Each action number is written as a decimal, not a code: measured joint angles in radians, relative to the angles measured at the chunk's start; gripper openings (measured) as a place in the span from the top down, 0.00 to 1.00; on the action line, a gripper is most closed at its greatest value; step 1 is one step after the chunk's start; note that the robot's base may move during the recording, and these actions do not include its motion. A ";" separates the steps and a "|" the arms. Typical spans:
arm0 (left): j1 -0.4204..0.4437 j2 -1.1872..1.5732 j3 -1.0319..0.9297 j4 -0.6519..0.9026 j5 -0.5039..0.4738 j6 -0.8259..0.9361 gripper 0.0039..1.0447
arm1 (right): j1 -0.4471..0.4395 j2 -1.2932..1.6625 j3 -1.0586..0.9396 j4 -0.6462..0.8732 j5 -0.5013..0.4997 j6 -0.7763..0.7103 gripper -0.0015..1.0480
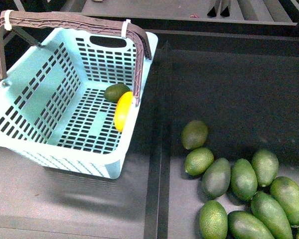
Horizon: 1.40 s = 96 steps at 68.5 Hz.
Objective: Pick mango and avocado into basket
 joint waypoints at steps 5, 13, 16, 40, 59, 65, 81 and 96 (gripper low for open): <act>0.000 -0.054 0.000 -0.050 0.000 0.001 0.98 | 0.000 0.000 0.000 0.000 0.000 0.000 0.08; 0.000 -0.136 0.000 -0.127 0.000 0.001 0.98 | 0.000 0.000 0.000 0.000 0.000 0.000 0.08; 0.000 -0.164 0.000 -0.155 0.000 0.001 0.98 | 0.000 0.000 0.000 0.000 0.000 0.000 0.08; 0.000 -0.333 0.000 -0.321 0.000 0.001 0.98 | 0.000 0.000 0.000 0.000 0.000 0.000 0.08; 0.000 -0.539 0.000 -0.539 0.000 0.002 0.98 | 0.000 0.000 0.000 0.000 0.000 0.000 0.08; 0.000 -0.550 0.000 -0.543 0.000 0.002 0.98 | 0.000 0.000 0.000 0.000 0.000 0.000 0.08; 0.000 -0.551 0.000 -0.545 0.000 0.002 0.98 | 0.000 0.000 0.000 0.000 0.000 0.000 0.08; 0.000 -0.551 0.000 -0.545 0.000 0.002 0.98 | 0.000 0.000 0.000 0.000 0.000 0.000 0.08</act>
